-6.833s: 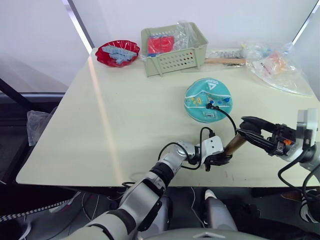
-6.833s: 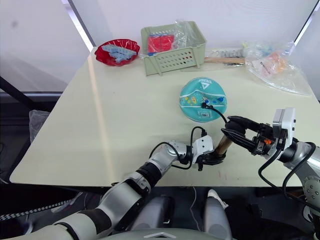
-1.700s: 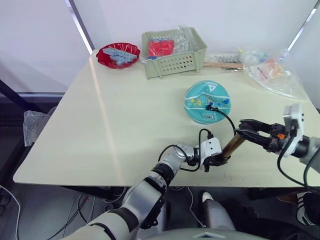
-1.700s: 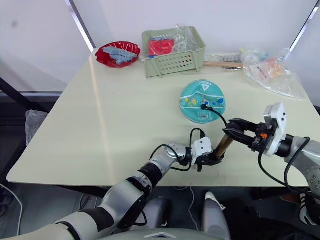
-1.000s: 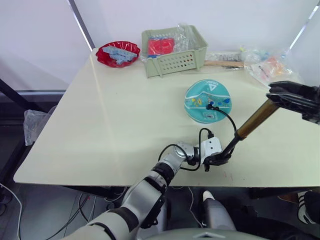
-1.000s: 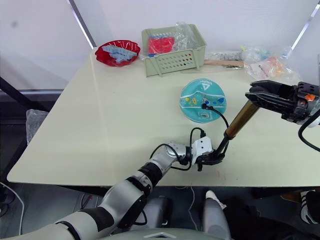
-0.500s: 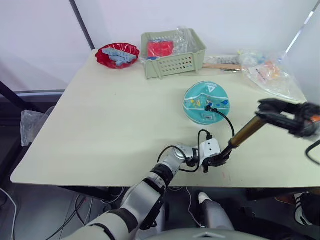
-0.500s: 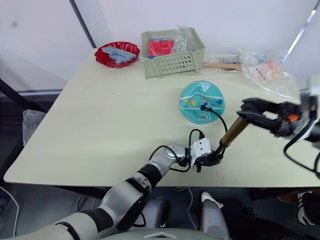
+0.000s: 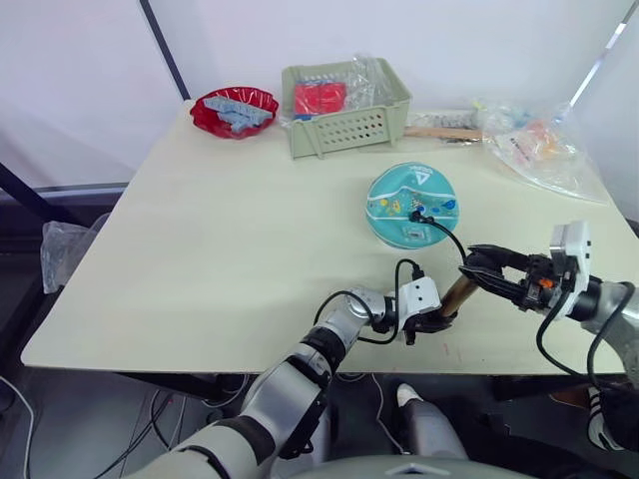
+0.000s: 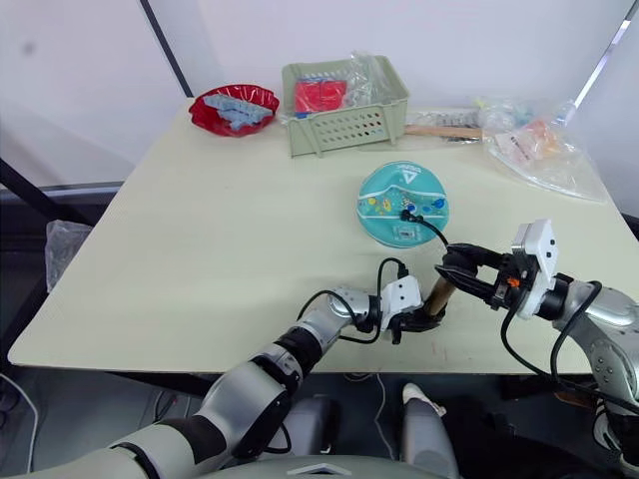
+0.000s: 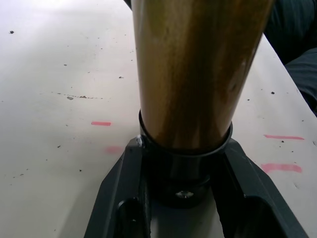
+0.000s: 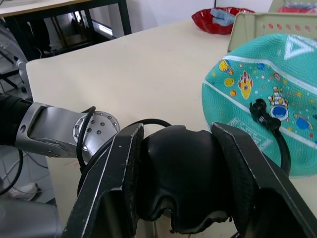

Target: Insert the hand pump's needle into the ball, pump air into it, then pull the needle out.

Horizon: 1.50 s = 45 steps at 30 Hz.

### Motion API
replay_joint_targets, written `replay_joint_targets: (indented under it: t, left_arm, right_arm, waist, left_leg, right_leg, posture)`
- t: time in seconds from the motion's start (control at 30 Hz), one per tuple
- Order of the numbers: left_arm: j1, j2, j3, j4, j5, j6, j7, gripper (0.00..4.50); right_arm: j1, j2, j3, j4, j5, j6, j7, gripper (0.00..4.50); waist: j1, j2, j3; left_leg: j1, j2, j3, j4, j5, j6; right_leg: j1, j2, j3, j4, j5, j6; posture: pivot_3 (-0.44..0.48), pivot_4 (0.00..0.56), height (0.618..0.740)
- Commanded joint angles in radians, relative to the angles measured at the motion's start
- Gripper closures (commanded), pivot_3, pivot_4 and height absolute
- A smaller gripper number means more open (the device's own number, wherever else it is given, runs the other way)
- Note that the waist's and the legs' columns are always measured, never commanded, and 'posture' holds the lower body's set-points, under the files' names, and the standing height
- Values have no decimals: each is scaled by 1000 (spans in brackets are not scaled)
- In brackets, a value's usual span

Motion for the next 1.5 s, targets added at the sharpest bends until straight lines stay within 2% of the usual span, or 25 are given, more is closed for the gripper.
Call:
replay_joint_targets:
  t: [0.03, 0.2, 0.53, 0.93, 1.23, 1.5]
  left_arm:
    - [38, 35, -22, 88, 49, 46, 3, 3312]
    - [35, 35, -20, 94, 49, 47, 5, 3312]
    - [39, 41, -19, 94, 49, 44, 1, 3312]
    - [32, 38, -20, 102, 51, 45, 2, 3312]
    - [35, 40, -23, 99, 53, 40, 0, 3312]
    - [40, 43, -23, 96, 53, 38, 0, 3312]
  right_arm:
    - [31, -2, 34, 52, -79, 19, -28, 2821]
    - [-5, -4, -40, 22, 2, 23, -14, 2821]
    - [-142, -163, -261, -20, 264, 255, -21, 2821]
    - [-302, -308, -415, 26, 464, 439, -38, 2821]
    - [-338, -391, -411, 65, 449, 466, 32, 2821]
    - [-268, -280, -298, -1, 338, 389, 15, 2821]
  waist:
    - [0, 0, 0]
    - [0, 1, 0]
    - [2, 11, 11]
    - [2, 11, 12]
    - [2, 11, 13]
    - [1, 11, 13]
  left_leg:
    - [0, 0, 0, 0, 0, 0]
    - [0, 0, 0, 0, 0, 0]
    - [-3, -2, 0, 0, 0, 0]
    - [-4, -2, 1, 0, 0, 0]
    - [-5, -2, 1, 0, 0, 0]
    - [-4, -2, 1, 0, 0, 0]
  right_leg:
    - [0, 0, 0, 0, 0, 0]
    - [0, 0, 0, 0, 0, 0]
    - [-1, 0, 0, 0, 2, 2]
    - [-2, -1, 0, -1, 1, 2]
    - [-2, -1, 0, -1, 0, 0]
    - [-2, -1, 0, -1, 1, 2]
  posture:
    - [0, 150, 737]
    - [0, 150, 737]
    - [0, 150, 737]
    - [0, 150, 737]
    - [0, 150, 737]
    - [0, 150, 737]
